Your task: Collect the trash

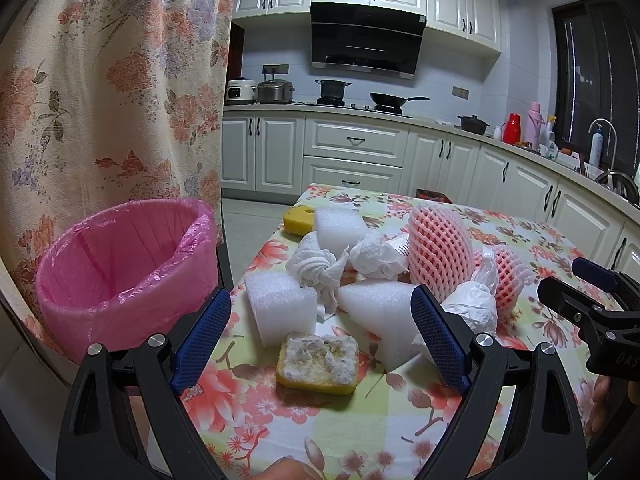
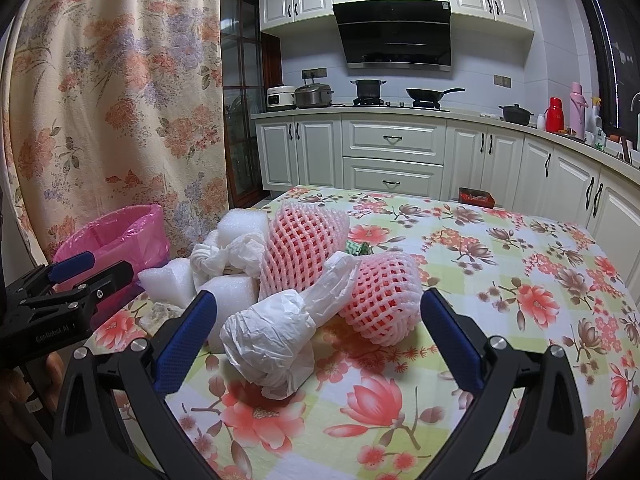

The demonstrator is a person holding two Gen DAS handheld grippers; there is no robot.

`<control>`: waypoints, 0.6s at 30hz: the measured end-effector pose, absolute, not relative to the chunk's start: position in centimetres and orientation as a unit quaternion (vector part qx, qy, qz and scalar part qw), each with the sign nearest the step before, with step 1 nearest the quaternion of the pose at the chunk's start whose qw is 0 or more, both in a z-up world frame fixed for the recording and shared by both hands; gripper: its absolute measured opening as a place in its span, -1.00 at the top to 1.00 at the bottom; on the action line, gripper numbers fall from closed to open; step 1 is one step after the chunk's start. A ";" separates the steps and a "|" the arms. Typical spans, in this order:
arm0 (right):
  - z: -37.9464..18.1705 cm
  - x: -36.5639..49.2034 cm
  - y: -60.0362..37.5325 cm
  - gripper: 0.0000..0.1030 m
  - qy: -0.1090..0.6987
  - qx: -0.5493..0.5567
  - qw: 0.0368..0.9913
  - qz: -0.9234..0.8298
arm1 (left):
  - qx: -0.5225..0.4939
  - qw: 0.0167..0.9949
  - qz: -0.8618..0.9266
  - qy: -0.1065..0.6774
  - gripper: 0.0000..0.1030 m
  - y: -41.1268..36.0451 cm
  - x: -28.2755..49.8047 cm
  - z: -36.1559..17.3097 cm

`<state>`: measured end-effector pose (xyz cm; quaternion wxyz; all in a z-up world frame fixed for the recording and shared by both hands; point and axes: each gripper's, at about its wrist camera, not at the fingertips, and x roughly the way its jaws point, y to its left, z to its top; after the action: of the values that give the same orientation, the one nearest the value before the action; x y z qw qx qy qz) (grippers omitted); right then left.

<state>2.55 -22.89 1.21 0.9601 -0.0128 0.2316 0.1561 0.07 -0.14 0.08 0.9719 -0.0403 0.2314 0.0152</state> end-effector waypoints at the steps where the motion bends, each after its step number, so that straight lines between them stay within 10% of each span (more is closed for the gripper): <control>1: 1.2 2.6 -22.8 -0.91 0.232 -0.013 0.960 0.156 | -0.041 0.972 0.015 0.232 -0.66 -0.1 0.1 0.1; 18: 1.2 2.6 -23.0 -0.91 0.231 -0.013 0.960 0.156 | -0.040 0.972 0.014 0.231 -0.66 -0.2 0.1 0.3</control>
<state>2.59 -22.96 1.18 0.9602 -0.0132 0.2313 0.1561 0.06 -0.21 0.34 0.9721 -0.0395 0.2307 0.0140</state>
